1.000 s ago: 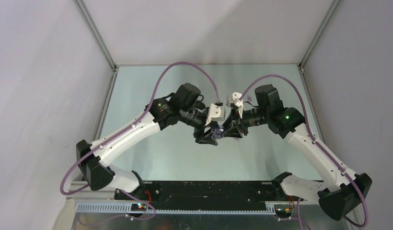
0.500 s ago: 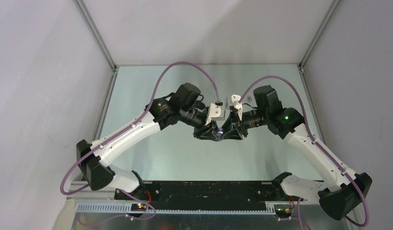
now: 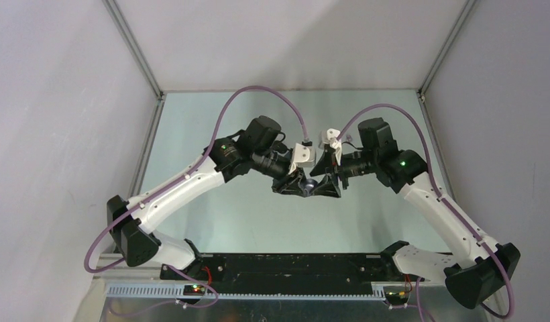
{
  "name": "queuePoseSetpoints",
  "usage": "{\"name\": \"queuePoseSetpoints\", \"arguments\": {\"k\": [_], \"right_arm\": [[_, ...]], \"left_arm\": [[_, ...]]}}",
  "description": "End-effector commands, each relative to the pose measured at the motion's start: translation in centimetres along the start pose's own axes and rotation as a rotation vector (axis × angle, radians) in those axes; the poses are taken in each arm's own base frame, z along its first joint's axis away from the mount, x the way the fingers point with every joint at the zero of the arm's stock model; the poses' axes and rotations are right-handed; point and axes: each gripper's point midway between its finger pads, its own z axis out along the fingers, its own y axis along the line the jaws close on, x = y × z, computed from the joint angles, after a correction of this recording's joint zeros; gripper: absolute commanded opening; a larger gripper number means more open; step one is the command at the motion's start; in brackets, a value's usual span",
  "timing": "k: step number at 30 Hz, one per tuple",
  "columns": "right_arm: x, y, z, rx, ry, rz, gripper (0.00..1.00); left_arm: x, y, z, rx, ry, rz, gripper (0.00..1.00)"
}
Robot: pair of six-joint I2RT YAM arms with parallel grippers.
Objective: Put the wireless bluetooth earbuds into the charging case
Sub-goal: Pick up the charging case at the center of the board.
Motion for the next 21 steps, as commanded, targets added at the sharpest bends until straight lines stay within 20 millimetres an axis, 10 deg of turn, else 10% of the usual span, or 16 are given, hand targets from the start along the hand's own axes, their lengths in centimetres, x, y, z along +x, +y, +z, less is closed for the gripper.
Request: {"name": "queuePoseSetpoints", "arguments": {"k": [1,21], "right_arm": [[-1.4,-1.4,-1.3,0.069,-0.053,-0.024,0.69],[-1.7,-1.7,-2.3,0.050,-0.096,0.030,0.77]], "left_arm": [[-1.3,-0.1,0.1,-0.012,-0.051,-0.009,0.18],[-3.5,1.5,-1.8,-0.037,-0.275,-0.154,0.10]]}}
